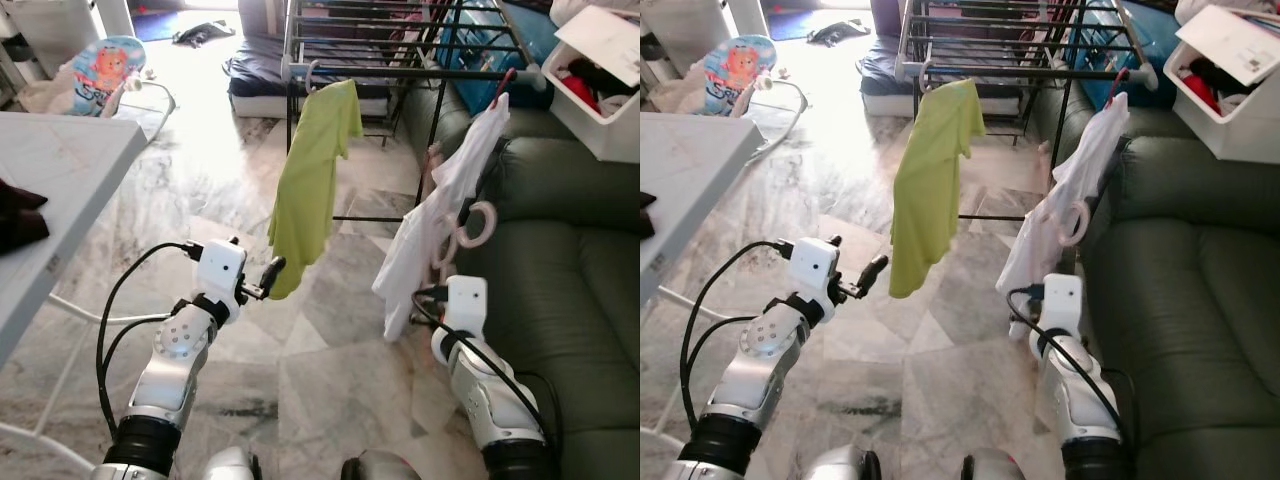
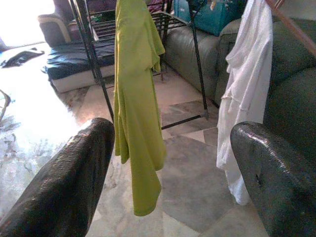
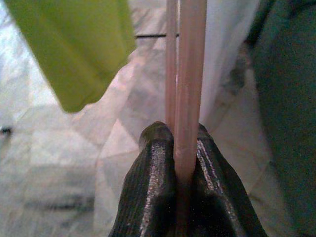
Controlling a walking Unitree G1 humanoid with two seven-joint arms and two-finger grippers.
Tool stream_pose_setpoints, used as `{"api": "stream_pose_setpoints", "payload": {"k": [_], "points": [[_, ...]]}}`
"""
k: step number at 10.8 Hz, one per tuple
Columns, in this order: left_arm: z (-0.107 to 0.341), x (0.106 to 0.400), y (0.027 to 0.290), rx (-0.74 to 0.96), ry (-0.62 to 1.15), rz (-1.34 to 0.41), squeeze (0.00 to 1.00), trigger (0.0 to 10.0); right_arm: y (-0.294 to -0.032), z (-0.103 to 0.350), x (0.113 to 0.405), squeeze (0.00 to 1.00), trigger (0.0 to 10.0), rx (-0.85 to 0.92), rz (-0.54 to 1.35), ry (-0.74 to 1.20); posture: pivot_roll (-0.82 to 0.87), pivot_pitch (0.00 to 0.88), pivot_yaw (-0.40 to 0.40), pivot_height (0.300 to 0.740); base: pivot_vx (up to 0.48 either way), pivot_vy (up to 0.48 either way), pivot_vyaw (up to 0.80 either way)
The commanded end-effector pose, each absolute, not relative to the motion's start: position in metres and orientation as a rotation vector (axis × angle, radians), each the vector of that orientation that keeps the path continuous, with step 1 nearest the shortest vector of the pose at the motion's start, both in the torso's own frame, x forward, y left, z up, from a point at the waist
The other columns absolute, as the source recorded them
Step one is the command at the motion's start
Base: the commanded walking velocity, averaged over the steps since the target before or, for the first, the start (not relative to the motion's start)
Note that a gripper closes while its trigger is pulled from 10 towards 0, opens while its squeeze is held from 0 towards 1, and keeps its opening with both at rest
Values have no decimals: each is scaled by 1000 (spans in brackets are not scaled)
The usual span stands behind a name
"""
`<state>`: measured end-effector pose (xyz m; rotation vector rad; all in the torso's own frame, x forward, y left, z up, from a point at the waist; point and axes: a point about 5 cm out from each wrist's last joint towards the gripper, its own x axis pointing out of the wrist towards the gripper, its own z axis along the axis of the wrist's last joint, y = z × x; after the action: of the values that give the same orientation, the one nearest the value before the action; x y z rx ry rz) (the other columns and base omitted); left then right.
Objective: Hang hanger
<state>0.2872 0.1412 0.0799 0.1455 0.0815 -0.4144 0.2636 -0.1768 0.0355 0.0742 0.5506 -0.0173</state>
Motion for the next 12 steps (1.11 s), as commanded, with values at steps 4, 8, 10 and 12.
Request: {"api": "stream_pose_setpoints", "payload": {"k": [4, 8, 10, 12], "points": [[77, 285, 141, 128, 90, -448, 0, 10000, -169, 38, 271, 0, 10000, 77, 49, 571, -66, 54, -51, 740, 342, 335, 0], [78, 283, 135, 130, 78, -485, 0, 10000, -176, 39, 273, 0, 10000, 63, -7, 558, -70, 54, -51, 740, 442, 72, 0], [78, 282, 134, 136, 78, -494, 0, 10000, -177, 39, 274, 0, 10000, 58, -25, 557, -69, 57, -51, 740, 480, 0, 0], [78, 282, 133, 137, 77, -502, 0, 10000, -179, 38, 274, 0, 10000, 52, -48, 557, -69, 59, -48, 740, 480, 0, 0]]}}
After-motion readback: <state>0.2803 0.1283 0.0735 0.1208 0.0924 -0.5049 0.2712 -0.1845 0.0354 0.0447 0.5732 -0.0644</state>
